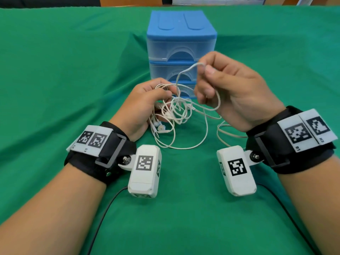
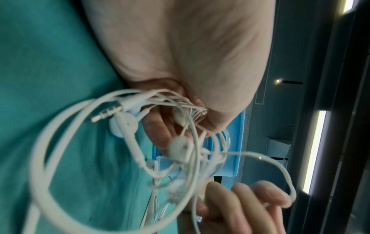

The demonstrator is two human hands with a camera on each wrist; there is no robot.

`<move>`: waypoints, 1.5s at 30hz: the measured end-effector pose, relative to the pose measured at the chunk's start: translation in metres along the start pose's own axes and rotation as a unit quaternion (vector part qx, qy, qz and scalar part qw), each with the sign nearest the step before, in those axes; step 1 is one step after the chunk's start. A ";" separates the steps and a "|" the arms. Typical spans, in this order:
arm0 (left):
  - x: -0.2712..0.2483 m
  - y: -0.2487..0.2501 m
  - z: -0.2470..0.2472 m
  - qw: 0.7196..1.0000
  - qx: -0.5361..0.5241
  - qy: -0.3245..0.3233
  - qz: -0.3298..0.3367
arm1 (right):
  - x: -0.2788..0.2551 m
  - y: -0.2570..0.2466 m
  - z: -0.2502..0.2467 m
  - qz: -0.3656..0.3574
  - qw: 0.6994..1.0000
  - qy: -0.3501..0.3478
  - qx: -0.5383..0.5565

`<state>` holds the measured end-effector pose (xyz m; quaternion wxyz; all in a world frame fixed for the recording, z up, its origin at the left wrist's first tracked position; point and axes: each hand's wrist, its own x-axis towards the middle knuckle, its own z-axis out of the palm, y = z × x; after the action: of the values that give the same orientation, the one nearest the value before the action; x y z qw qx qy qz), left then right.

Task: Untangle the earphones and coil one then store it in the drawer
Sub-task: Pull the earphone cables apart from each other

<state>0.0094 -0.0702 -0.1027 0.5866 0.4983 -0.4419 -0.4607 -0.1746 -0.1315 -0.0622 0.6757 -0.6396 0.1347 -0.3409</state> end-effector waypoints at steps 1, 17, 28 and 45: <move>0.000 0.000 0.000 1.000 0.000 0.000 -0.003 | 0.000 -0.002 -0.002 -0.006 1.000 0.007 0.026; -0.002 0.004 -0.001 1.000 -0.004 0.008 -0.019 | -0.004 -0.010 -0.020 -0.011 0.964 0.052 0.261; -0.003 0.006 -0.001 1.000 -0.028 0.004 -0.004 | 0.004 0.002 -0.011 0.006 0.990 0.129 -0.059; -0.002 0.003 -0.001 0.999 -0.046 -0.019 0.017 | 0.004 0.015 -0.015 0.010 0.952 0.176 -0.250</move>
<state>0.0101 -0.0680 -0.0997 0.6081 0.4546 -0.4394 -0.4801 -0.1770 -0.1466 -0.0778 0.4636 -0.7165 0.3384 -0.3966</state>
